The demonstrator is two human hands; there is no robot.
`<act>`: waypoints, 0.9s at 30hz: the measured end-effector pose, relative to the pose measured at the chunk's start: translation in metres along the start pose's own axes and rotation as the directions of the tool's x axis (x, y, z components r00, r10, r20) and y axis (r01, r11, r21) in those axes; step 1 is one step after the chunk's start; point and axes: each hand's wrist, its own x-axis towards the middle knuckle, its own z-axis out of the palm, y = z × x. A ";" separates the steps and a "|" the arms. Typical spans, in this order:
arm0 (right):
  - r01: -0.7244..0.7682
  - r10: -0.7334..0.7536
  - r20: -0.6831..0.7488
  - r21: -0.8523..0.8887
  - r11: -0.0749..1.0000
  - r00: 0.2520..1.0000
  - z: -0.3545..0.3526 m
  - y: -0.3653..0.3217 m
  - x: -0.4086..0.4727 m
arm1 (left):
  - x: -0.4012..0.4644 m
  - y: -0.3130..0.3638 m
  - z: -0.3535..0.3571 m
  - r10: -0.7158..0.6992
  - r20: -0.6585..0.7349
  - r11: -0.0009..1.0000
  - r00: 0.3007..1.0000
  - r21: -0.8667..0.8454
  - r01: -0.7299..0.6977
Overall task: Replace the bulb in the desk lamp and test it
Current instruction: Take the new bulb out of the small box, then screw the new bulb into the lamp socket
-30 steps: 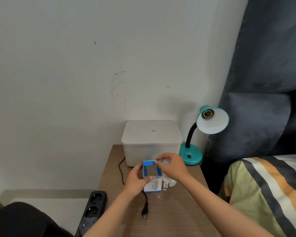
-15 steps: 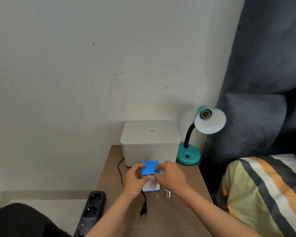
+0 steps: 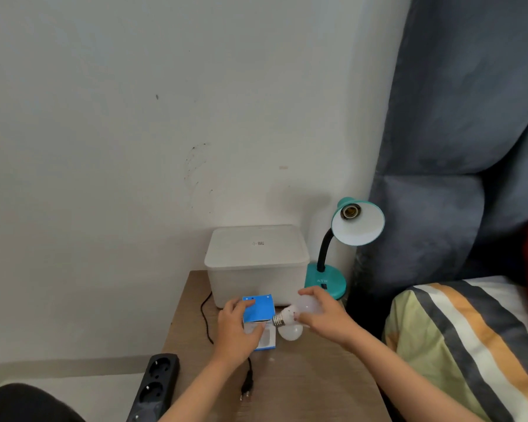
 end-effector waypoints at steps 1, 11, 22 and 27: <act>0.025 -0.023 -0.042 0.025 0.999 0.999 -0.008 0.000 -0.005 | 0.001 0.006 0.000 0.024 -0.015 1.000 1.000 0.011 -0.024; 0.240 -0.139 -0.449 0.177 0.954 0.883 -0.086 0.003 -0.006 | 0.041 0.109 0.011 0.277 -0.060 0.948 0.959 -0.147 -0.283; 0.212 -0.259 -0.735 -0.159 0.964 0.626 -0.113 -0.006 0.048 | 0.129 0.190 0.040 0.458 -0.038 0.876 0.888 -0.152 -0.458; 0.147 -0.261 -0.732 -0.218 0.965 0.629 -0.110 -0.004 0.072 | 0.153 0.201 0.061 0.447 -0.019 0.869 0.894 -0.230 -0.439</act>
